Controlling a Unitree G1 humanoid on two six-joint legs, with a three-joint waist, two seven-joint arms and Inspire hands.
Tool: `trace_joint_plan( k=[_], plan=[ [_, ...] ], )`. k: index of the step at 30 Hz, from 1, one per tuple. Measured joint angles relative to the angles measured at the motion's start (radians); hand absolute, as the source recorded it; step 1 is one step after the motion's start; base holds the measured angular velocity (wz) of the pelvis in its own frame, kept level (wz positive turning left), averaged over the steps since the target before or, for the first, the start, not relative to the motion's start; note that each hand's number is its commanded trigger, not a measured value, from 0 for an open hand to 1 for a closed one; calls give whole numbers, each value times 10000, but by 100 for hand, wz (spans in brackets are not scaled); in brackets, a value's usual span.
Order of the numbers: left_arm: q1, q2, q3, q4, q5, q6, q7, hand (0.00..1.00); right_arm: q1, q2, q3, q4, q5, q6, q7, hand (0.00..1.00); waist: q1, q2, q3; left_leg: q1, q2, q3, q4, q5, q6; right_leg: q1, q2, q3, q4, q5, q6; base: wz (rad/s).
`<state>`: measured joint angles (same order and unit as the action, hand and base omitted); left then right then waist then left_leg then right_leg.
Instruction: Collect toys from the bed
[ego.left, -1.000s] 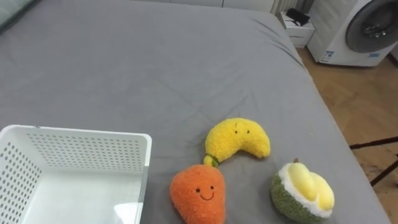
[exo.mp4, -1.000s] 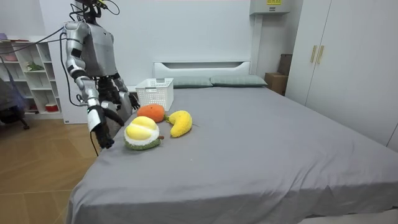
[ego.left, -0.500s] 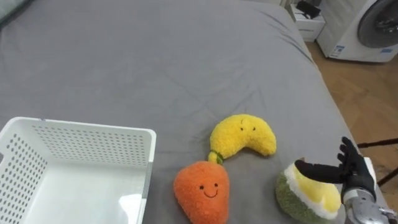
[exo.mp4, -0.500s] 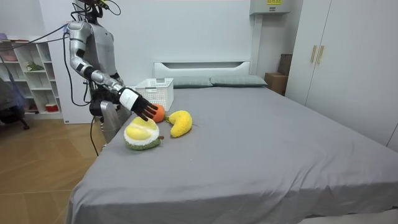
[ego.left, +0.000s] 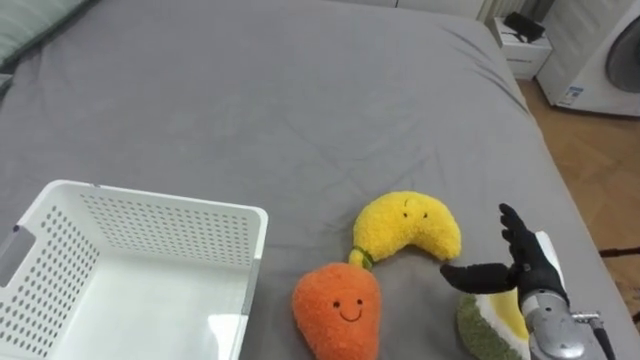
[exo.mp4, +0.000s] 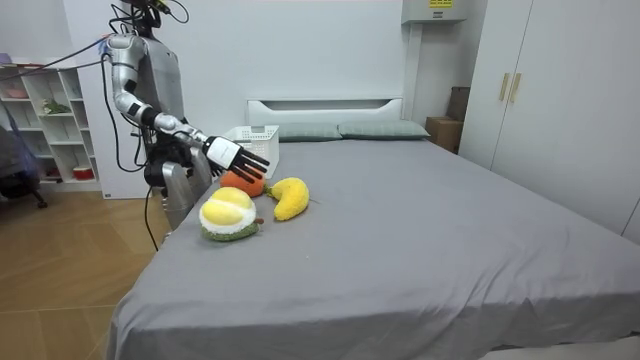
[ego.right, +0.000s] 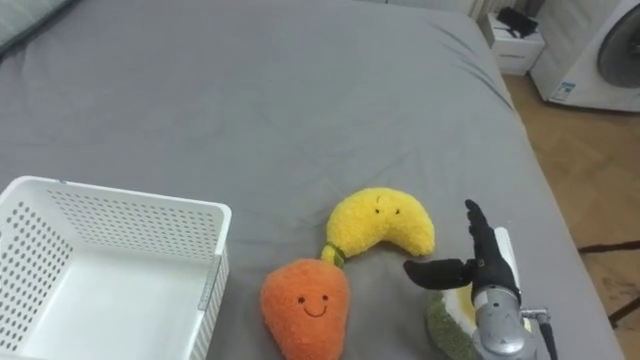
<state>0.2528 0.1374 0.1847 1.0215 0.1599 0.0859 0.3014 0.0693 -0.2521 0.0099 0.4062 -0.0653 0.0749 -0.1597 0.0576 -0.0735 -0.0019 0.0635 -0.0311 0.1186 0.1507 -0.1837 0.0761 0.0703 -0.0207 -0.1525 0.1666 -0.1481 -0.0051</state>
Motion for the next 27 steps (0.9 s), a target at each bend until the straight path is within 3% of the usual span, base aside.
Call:
trace_joint_plan(
  k=[10,13,15,20,27],
  plan=[
    [43,14,150,-204,2,79,-207,0,14,-79,-343,1861,-728,95,-14,0,2,-103,-20,-97,-37,-166,167,1,3,40,-81,-189,-1,-4,4,5],
    [53,92,168,-205,2,176,-314,0,2,-119,-379,2366,-796,71,-121,0,-17,-219,42,-61,-49,-266,197,-1,0,157,-92,-332,-153,-10,6,9],
    [60,114,168,-216,29,193,-352,0,3,-120,-475,2611,-824,130,-135,0,-16,-322,33,-66,-66,-319,206,-2,-2,155,-105,-384,-177,-30,14,9],
    [132,179,176,-443,110,379,-502,0,-20,-156,-840,2704,-1130,129,-366,0,-58,-307,26,-85,-115,-403,204,3,12,143,-114,-421,-176,-46,41,4],
    [198,375,188,-598,118,362,-738,0,-20,-209,-848,2883,-1801,115,-365,0,-52,-224,14,-86,-119,-403,183,3,15,165,-69,-393,-141,-42,37,0]
  ],
)
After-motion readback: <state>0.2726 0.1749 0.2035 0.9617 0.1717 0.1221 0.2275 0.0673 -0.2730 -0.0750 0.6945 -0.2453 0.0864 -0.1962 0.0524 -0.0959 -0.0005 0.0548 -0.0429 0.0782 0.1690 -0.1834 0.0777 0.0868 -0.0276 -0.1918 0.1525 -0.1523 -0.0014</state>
